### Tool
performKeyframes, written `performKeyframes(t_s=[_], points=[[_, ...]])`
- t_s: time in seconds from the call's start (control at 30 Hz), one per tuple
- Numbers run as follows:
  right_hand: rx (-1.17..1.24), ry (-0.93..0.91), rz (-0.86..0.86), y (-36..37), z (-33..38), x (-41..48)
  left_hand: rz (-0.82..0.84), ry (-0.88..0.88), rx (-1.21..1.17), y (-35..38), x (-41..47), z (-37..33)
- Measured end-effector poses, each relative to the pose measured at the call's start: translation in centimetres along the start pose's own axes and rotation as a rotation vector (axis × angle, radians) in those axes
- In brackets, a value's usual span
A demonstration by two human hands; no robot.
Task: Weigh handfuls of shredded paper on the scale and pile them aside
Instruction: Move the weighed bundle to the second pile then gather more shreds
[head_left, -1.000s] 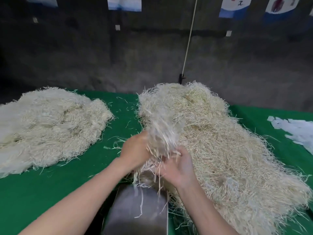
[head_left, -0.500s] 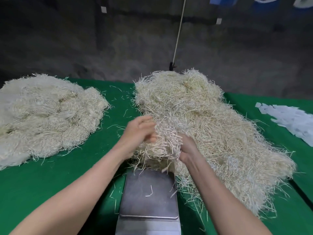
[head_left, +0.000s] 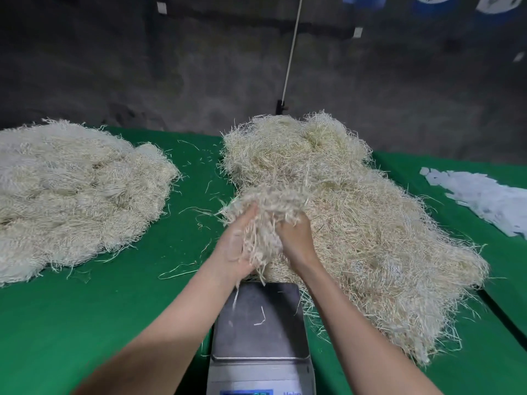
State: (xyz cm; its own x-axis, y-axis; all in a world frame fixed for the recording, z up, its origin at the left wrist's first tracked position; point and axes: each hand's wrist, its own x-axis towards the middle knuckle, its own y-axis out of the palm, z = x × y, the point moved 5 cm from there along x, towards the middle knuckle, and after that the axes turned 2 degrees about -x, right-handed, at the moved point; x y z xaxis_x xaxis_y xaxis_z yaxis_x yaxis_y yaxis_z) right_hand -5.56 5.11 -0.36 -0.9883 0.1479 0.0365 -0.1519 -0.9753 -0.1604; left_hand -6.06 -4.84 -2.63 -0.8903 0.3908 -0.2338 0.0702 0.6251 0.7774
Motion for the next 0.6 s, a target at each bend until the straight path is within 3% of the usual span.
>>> performKeyframes(t_s=[0.1,0.13,0.2,0.27,0.43,0.53,0.6], points=[[-0.179,0.041,0.242,0.0,-3.4,-2.0,-0.349,0.088,0.273,-3.6,0.2,1.2],[-0.170,0.085,0.339,-0.4,-4.4,-2.8,-0.478,0.110,0.407,-5.0,-0.2,1.5],[-0.042,0.220,0.484,-2.0,-6.2,-3.9,-0.569,0.130,0.576,-7.3,-0.7,2.3],[0.031,0.272,0.544,-3.6,-7.5,-4.4,-0.562,0.116,0.613,-8.8,-0.9,3.6],[-0.305,0.153,0.496,-3.0,-8.6,-4.4,-0.465,-0.016,0.667,-9.0,-0.5,7.0],[-0.351,0.239,0.423,-3.0,-9.7,-3.9,-0.319,-0.083,0.816,-8.7,-0.6,6.9],[-0.454,0.289,0.424,-3.8,-10.6,-3.2,-0.301,-0.005,0.938,-9.1,-1.1,5.2]])
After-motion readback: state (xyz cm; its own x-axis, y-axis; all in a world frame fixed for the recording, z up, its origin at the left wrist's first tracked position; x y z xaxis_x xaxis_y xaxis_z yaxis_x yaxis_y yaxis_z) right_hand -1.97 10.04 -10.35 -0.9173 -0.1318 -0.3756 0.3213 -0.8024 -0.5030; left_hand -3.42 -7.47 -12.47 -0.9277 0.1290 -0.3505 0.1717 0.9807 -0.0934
